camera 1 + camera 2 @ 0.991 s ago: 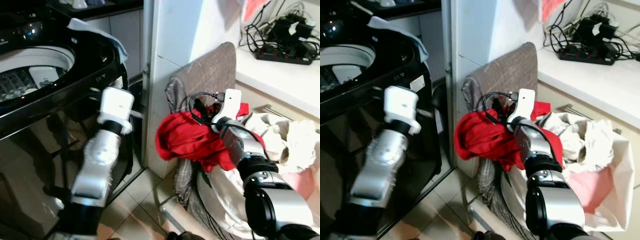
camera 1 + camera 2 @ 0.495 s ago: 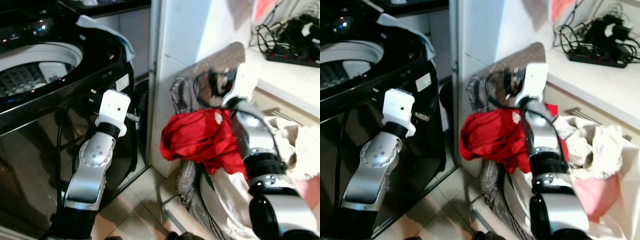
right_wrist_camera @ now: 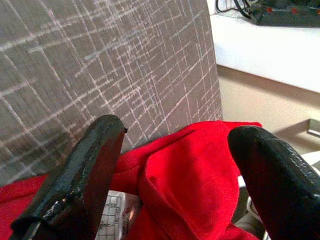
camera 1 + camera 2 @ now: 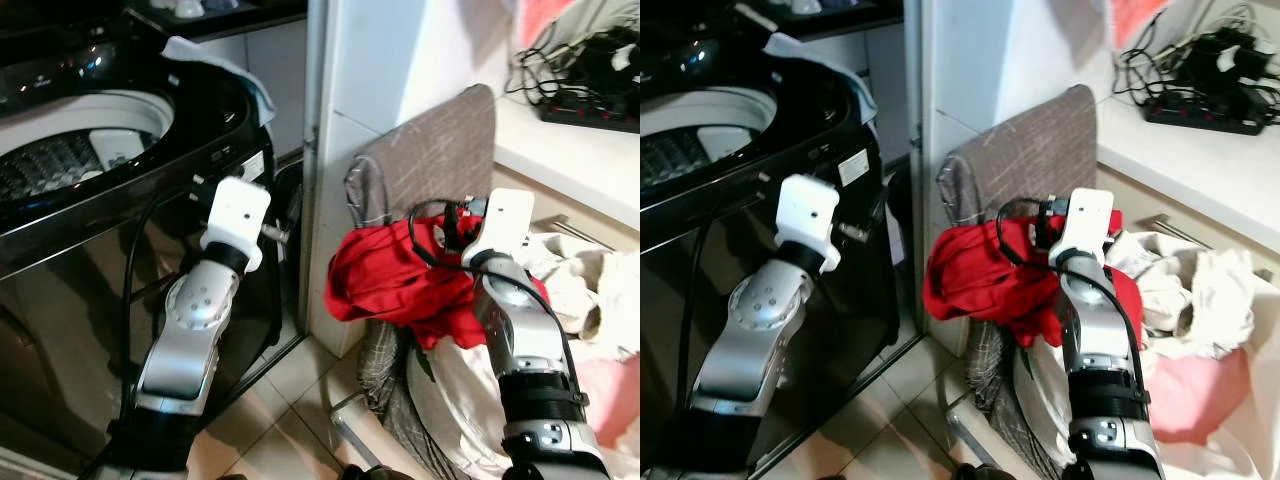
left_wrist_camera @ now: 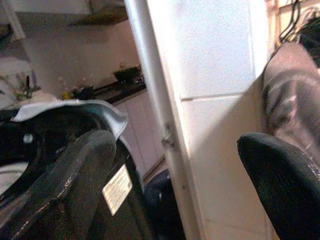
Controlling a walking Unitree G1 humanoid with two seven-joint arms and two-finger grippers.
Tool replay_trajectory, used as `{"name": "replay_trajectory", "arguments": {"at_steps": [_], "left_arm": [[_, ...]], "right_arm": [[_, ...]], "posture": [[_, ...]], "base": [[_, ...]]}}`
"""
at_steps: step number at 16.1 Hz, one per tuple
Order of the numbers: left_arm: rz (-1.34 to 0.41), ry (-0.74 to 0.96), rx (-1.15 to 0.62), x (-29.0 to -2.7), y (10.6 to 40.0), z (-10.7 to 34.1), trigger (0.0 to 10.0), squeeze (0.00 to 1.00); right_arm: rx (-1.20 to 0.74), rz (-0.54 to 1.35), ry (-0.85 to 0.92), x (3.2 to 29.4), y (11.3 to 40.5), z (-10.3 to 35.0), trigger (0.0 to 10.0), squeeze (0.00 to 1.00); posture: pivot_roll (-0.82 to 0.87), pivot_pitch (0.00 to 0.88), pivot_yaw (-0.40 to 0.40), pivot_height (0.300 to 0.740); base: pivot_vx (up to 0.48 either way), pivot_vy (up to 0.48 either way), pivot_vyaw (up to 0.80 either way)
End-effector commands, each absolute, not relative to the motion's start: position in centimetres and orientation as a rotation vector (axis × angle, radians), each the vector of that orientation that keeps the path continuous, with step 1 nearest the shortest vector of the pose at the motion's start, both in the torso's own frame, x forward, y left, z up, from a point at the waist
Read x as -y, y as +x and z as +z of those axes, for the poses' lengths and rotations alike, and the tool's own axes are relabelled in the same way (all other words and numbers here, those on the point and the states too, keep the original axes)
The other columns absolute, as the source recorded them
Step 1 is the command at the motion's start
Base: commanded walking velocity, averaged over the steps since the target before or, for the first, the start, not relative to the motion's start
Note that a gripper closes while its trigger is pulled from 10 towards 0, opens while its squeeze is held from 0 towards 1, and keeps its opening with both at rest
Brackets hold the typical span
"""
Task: Clothes washing
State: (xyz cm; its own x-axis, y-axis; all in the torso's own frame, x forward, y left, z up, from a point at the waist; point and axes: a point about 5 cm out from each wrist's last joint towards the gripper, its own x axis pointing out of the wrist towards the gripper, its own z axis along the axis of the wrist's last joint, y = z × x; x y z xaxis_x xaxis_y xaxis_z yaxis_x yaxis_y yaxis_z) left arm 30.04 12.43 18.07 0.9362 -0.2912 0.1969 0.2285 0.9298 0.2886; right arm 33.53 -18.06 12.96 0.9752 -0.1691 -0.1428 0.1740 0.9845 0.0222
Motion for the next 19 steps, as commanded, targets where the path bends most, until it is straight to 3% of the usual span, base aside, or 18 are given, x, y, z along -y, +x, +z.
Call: {"name": "replay_trajectory", "arguments": {"at_steps": [1,8,9,14,19], "left_arm": [[-0.290,0.259,0.229,-12.0,30.3,17.9,10.0,0.00],[-0.295,0.261,0.233,-12.0,30.3,18.1,10.0,0.00],[-0.291,0.266,0.231,-12.1,30.3,18.1,10.0,0.00],[-0.274,0.272,0.227,-12.4,30.0,18.0,10.0,0.00],[-0.271,0.276,0.224,-12.3,30.1,17.9,10.0,0.00]], "right_arm": [[-0.205,-0.188,0.095,17.9,33.7,12.3,10.0,0.00],[-0.412,-0.084,0.233,17.1,35.2,8.6,10.0,0.00],[-0.430,-0.074,0.210,17.0,35.4,8.3,0.0,0.00],[-0.506,-0.057,0.233,16.3,35.4,6.8,0.0,0.00],[-0.390,0.010,0.140,15.5,36.1,8.0,0.0,0.00]], "posture": [[-0.01,0.014,-0.018,0.740],[0.01,0.026,-0.013,0.740],[0.01,0.028,-0.014,0.740],[0.04,0.038,-0.034,0.740],[0.04,0.032,-0.035,0.740]], "base": [[0.000,0.000,0.00],[0.000,0.000,0.00],[0.000,0.000,0.00],[0.000,0.000,0.00],[0.000,0.000,0.00]]}}
